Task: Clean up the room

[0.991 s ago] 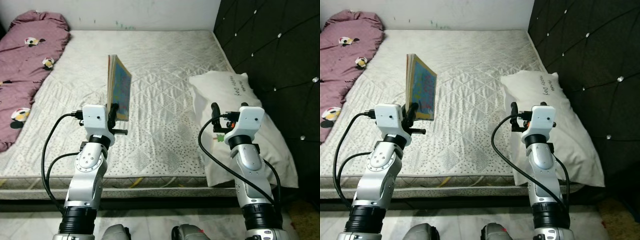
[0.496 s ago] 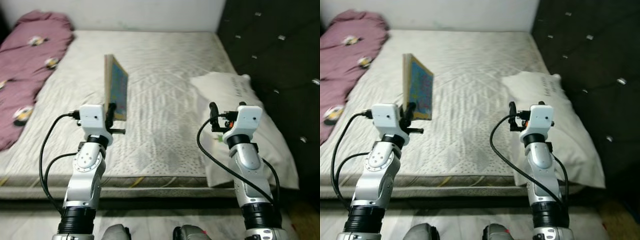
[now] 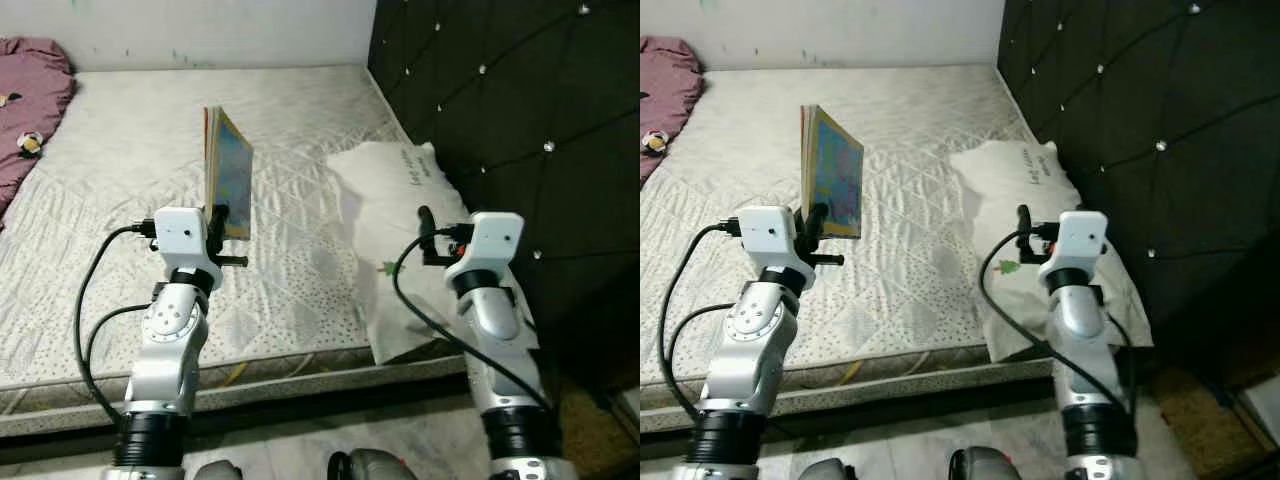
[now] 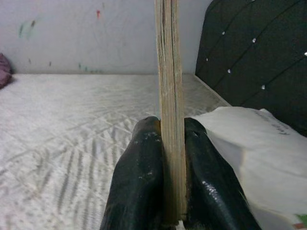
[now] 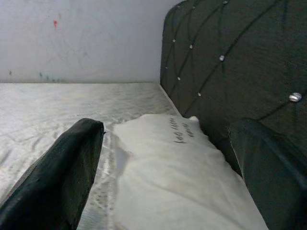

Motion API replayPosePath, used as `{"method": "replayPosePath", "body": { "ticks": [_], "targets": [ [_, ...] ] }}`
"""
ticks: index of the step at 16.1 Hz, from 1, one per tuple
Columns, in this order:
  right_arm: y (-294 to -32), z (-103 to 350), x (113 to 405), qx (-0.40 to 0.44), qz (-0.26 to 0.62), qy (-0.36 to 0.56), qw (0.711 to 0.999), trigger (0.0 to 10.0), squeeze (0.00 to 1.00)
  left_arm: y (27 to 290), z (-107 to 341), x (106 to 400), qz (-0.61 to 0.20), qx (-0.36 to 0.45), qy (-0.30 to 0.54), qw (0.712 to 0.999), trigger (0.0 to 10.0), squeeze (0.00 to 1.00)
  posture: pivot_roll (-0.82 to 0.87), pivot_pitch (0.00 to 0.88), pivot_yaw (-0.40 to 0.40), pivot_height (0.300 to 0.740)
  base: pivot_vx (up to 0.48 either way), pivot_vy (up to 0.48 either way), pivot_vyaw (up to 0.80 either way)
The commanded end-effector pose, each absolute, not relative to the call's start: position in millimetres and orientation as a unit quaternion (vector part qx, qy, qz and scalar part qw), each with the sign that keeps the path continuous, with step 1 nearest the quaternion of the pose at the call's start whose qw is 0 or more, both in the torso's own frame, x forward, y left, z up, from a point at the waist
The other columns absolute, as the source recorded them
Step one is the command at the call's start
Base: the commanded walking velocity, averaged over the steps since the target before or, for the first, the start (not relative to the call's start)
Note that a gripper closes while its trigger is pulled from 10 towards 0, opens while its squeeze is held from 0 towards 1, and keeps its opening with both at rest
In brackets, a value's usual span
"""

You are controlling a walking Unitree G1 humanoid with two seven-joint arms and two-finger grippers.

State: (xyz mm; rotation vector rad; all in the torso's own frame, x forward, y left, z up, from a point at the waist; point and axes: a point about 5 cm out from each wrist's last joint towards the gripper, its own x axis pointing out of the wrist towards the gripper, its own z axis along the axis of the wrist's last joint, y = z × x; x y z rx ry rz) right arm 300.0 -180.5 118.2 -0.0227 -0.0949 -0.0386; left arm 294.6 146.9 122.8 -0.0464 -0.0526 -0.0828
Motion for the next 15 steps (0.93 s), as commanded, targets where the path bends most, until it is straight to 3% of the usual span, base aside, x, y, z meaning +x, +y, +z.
{"method": "replayPosePath", "body": {
  "ticks": [1,12,15],
  "targets": [
    [-177.4,119.7,300.5,-0.008,-0.014,-0.048,0.999,10.0,0.00,149.6,134.6,295.5,-0.036,-0.014,-0.054,0.998,10.0,0.00,-0.03,0.000,-0.008,0.740,0.000,0.000,0.00],
    [-178.1,119.3,300.5,-0.011,-0.012,-0.045,0.999,10.0,0.00,146.6,137.2,294.4,-0.052,-0.026,-0.064,0.996,10.0,0.00,-0.03,0.000,-0.014,0.740,0.000,0.000,0.00],
    [-178.2,119.2,300.5,-0.011,-0.012,-0.044,0.999,10.0,0.00,145.6,137.9,293.8,-0.058,-0.029,-0.067,0.996,10.0,0.00,-0.03,0.000,-0.014,0.740,0.290,0.000,0.00]
  ]
}}
